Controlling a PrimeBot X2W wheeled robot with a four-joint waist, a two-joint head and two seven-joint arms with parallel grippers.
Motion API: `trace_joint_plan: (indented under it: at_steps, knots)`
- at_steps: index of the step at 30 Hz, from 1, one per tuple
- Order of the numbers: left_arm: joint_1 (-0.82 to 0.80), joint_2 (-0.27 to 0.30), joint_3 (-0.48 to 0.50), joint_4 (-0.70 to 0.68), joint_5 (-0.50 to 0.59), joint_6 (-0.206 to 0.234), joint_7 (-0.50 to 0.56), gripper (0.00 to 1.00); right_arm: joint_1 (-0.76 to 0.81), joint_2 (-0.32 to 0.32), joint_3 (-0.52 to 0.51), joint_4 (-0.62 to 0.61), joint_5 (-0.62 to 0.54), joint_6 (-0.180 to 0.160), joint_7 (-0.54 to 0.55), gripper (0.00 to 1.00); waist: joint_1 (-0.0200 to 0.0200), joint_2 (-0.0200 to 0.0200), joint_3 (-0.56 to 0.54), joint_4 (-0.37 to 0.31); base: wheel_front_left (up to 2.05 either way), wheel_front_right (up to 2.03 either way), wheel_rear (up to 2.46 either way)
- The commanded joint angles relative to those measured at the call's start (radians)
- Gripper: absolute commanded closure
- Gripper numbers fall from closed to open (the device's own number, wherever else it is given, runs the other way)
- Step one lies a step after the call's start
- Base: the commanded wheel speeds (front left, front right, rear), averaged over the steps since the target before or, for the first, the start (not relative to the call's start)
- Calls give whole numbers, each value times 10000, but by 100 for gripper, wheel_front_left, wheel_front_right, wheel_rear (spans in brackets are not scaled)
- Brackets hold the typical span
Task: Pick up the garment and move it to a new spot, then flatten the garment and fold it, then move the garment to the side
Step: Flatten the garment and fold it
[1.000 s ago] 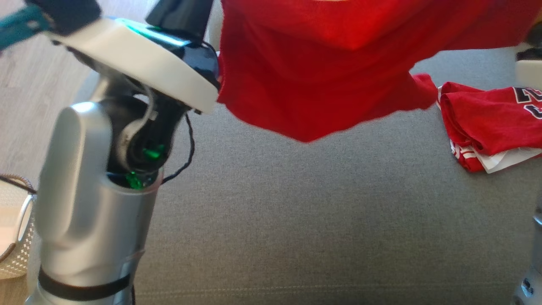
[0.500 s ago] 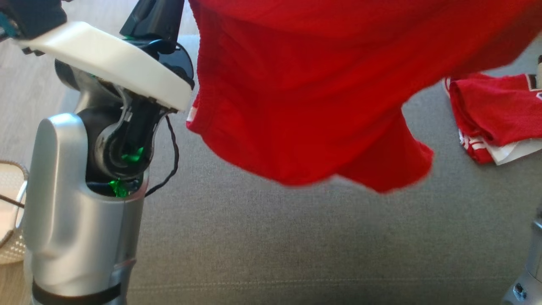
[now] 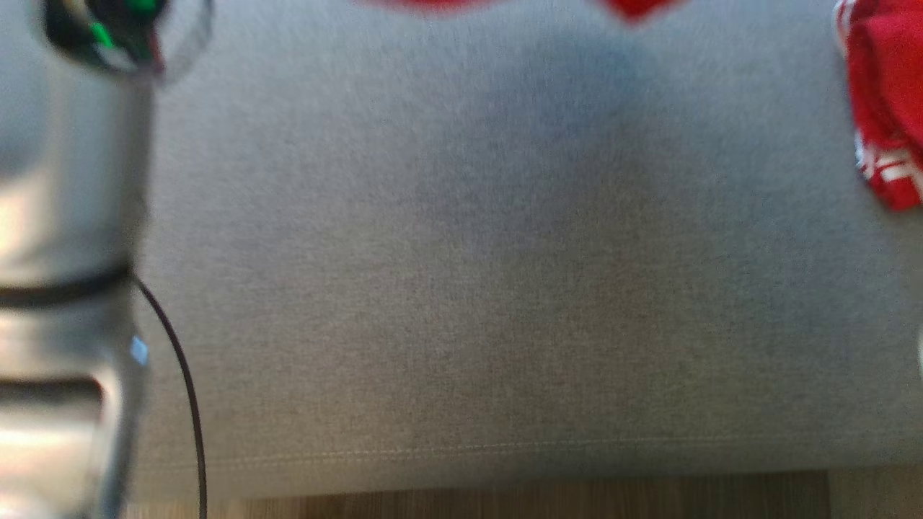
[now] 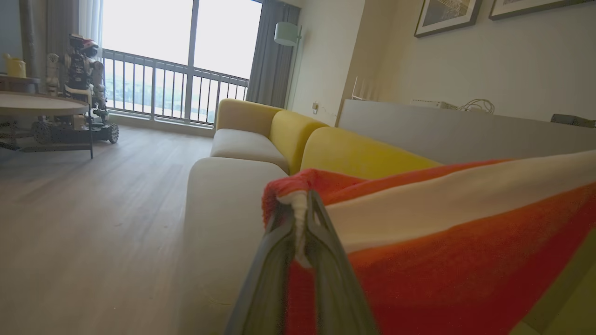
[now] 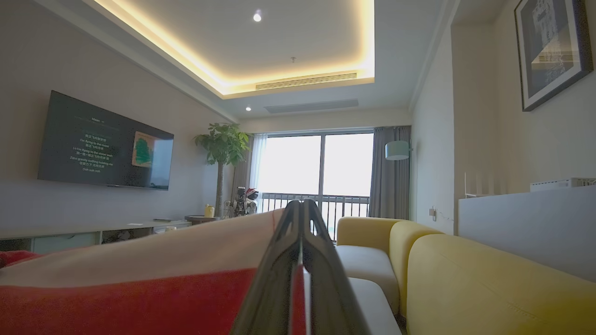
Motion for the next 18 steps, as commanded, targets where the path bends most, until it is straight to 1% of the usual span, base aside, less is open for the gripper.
trace_joint_plan:
  at_steps: [1, 2, 4, 7, 9, 14, 18]
  knots:
    - [-827, 642, 248, -145, 526, -90, -346, 100, -515, 175, 61, -72, 19, -2, -172, 100, 0, 0, 1196, -189, 0, 0, 0]
    - [-1352, 773, 131, 273, 988, -128, -849, 100, -1024, 279, 53, 379, 85, -2, -405, 100, 0, 0, 1413, -205, 0, 0, 0]
    - [-2099, 479, 277, 1245, 978, -58, -1485, 100, -1850, 480, 123, 1262, 308, -2, -814, 100, 0, 0, 1741, -216, 0, 0, 0]
    - [-2922, 245, 258, 2452, 1090, -206, -2409, 100, -2614, 553, 448, 2251, 291, -2, -1459, 100, 0, 0, 2097, -189, 0, 0, 0]
    - [-3274, 107, 205, 3113, 1151, -332, -2981, 100, -2838, 657, 568, 2761, 409, -2, -1715, 100, 0, 0, 2341, -160, 0, 0, 0]
    - [-3205, -257, -186, 4515, 1188, -873, -4044, 100, -2329, 552, 1372, 3720, 747, -2, -1964, 100, 0, 0, 2688, -9, 0, 0, 0]
    - [-2566, -359, -539, 5207, 1329, -1230, -4483, 100, -1377, 355, 1814, 4082, 1379, -2, -2029, 100, 0, 0, 2561, 129, 0, 0, 0]
